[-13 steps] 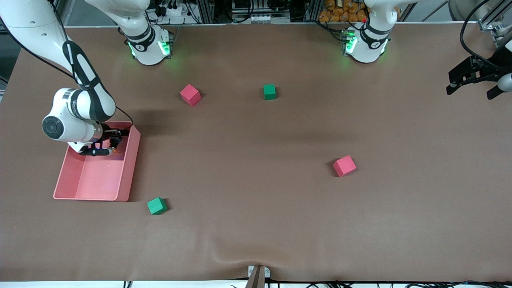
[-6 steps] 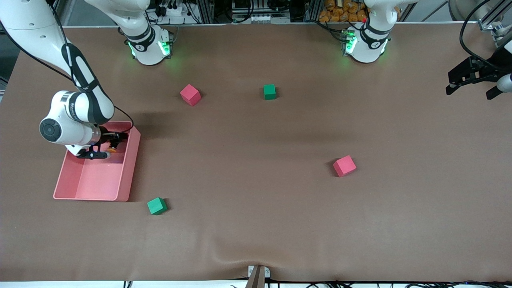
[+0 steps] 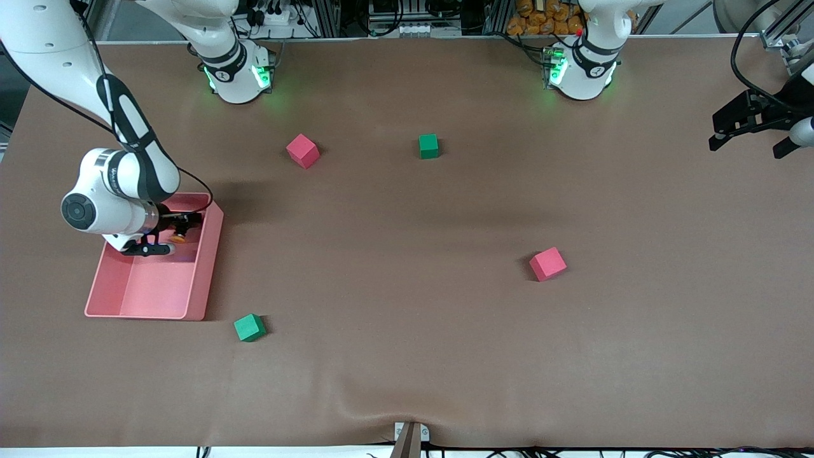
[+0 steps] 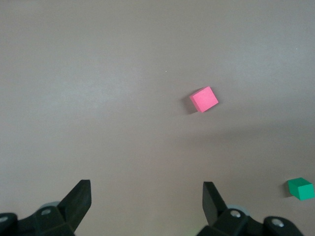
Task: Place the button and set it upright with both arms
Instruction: 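Close the right gripper on the button body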
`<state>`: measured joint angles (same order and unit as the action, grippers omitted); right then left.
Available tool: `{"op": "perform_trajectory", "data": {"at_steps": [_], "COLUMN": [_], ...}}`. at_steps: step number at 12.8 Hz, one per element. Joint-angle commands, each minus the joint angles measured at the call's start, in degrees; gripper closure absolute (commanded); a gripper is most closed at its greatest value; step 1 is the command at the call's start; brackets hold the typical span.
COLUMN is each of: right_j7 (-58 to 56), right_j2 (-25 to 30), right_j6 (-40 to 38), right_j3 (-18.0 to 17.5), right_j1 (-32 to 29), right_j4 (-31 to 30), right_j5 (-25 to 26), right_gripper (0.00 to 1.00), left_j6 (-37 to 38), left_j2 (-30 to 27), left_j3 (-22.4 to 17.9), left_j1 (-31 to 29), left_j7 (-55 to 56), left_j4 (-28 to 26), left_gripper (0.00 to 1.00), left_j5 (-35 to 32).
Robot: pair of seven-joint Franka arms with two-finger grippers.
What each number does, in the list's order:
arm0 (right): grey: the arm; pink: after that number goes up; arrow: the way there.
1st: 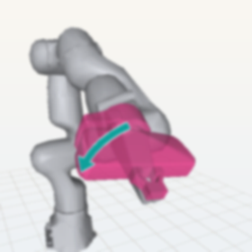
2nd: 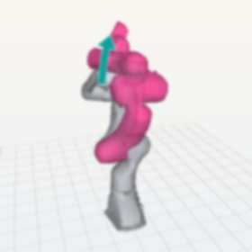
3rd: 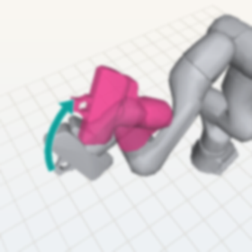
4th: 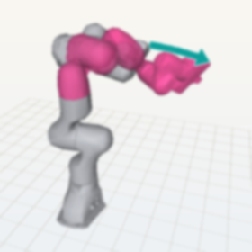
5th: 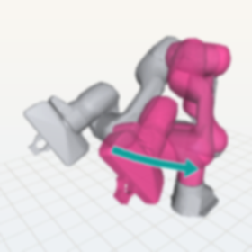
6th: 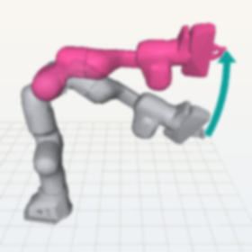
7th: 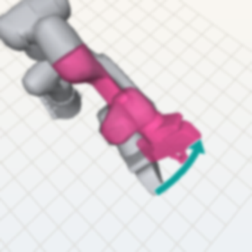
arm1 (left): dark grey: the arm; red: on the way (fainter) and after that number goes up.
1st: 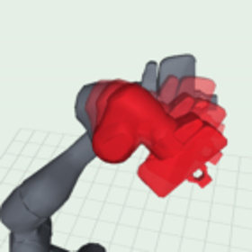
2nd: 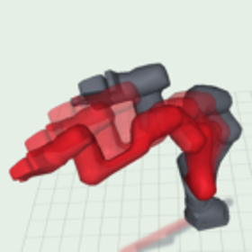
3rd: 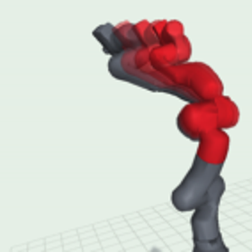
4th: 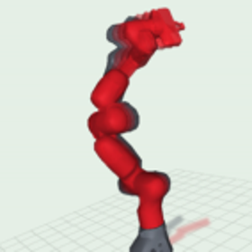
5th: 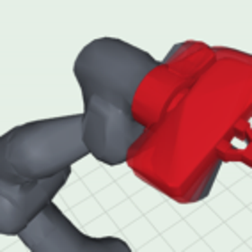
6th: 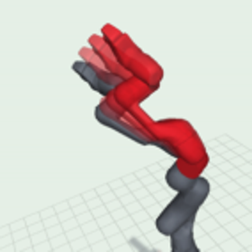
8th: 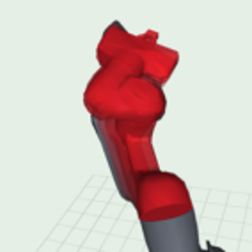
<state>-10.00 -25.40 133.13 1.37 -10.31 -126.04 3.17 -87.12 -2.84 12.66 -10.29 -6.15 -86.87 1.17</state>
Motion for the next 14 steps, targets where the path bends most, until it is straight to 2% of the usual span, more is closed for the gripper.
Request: {"op": "perform_trajectory", "data": {"at_steps": [1,3,4,5,6,7,11,14], "right_j7": [-1.6,-1.6,-1.6,-1.51,-1.51,-1.51,-1.51,-1.42], "right_j2": [-1.58,-1.58,-1.58,-1.58,-1.58,-1.58,-1.58,-1.49], "right_j6": [0.2,0.2,0.2,0.2,0.11,0.11,0.02,-0.5], "right_j3": [-0.76,-0.76,-0.76,-0.76,-0.76,-0.76,-0.76,-0.76], "right_j1": [-1.73,-1.73,-1.73,-1.73,-1.73,-1.73,-1.82,-1.82], "right_j4": [1.23,1.23,1.23,1.23,1.23,1.23,1.23,1.41], "right_j5": [1.04,1.04,1.04,0.96,1.04,1.04,0.96,0.96], "right_gripper": [0.0,0.0,0.1,0.44,0.65,0.73,0.81,0.93], "left_j6": [0.72,0.72,0.72,0.72,0.72,0.72,0.72,0.72], "left_j2": [0.11,0.11,0.11,0.11,0.11,0.11,0.11,0.11], "left_j3": [0.0,0.0,0.0,0.0,0.0,0.0,0.0,0.0], "left_j1": [-0.25,-0.25,-0.25,-0.25,-0.25,-0.25,-0.43,-0.52], "left_j7": [-0.97,-0.88,-0.97,-0.97,-0.97,-0.97,-0.97,-1.06], "left_j4": [0.47,0.38,0.38,0.38,0.38,0.38,0.38,0.38], "left_gripper": [0.0,0.0,0.0,0.0,0.0,0.0,0.0,0.0], "left_j5": [0.85,0.85,0.85,0.85,0.85,0.76,0.85,0.85]}}
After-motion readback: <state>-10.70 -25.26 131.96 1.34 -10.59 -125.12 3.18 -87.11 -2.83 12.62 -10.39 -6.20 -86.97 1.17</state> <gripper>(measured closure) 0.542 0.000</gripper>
